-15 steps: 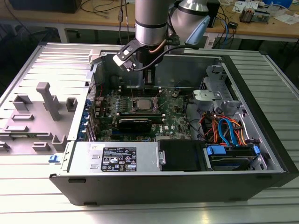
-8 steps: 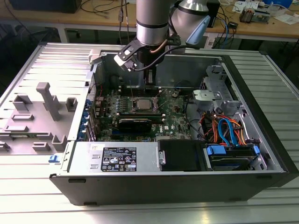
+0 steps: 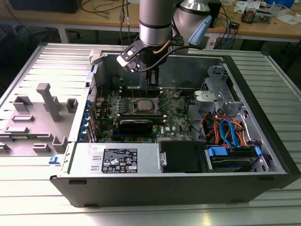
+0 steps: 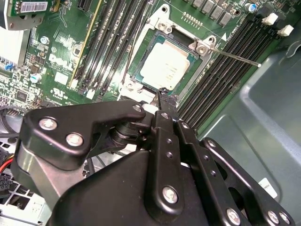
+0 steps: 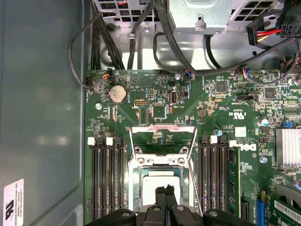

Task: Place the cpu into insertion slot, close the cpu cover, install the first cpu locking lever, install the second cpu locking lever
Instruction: 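Close the cpu cover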

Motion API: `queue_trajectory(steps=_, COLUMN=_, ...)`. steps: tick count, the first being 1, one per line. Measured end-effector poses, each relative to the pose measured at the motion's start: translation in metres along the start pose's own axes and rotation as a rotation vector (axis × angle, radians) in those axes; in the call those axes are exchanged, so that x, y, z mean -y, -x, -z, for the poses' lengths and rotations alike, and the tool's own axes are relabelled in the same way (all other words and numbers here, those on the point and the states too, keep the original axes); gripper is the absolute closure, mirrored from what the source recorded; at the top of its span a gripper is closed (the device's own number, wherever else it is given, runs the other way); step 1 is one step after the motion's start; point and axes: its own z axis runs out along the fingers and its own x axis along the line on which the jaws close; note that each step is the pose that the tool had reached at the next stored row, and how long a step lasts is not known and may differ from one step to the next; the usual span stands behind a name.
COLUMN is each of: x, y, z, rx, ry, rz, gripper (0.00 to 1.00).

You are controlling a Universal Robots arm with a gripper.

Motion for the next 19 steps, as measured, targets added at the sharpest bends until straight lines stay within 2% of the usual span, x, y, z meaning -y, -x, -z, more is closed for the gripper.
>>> queue_trajectory(steps=11, x=-0.0005, y=0.0, z=0.0, rx=0.0, ry=0.0, rz=0.0, gripper=0.89)
queue_trajectory(steps=19, x=-0.0041, y=-0.0001, z=0.0014, rx=0.0003, ry=0.0, rz=0.0, gripper=0.89)
